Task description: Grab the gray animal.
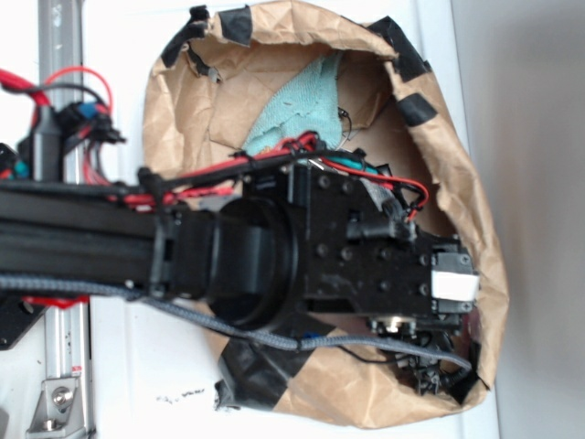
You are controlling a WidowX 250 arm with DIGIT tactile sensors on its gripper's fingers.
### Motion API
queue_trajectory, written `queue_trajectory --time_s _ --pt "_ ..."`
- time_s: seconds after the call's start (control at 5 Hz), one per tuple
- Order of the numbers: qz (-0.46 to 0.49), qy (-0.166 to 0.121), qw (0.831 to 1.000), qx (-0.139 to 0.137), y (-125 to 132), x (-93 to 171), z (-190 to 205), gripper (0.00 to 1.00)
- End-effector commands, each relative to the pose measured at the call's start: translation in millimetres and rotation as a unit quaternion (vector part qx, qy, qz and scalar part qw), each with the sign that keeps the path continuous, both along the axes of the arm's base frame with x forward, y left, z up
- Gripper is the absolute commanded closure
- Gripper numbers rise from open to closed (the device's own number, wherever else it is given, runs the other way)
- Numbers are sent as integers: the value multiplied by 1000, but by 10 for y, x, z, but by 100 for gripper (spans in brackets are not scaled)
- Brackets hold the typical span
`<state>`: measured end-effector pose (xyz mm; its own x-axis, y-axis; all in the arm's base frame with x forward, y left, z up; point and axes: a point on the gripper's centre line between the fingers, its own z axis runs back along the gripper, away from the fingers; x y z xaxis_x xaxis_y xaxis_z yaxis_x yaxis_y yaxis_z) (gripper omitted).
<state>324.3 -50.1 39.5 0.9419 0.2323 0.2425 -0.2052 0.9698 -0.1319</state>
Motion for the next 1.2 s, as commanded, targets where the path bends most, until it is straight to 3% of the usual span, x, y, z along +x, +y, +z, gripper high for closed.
queue_trajectory --time_s 0.0,0.2,0.4,0.6,1.0 --pt "-14 -53 998 35 456 -244 1042 100" --pt "-50 -42 991 119 561 -422 1397 100" --pt "-64 -3 989 131 516 -573 1699 100" --pt "-62 16 987 146 475 -679 1823 100" --pt "-63 12 991 116 558 -833 1820 100"
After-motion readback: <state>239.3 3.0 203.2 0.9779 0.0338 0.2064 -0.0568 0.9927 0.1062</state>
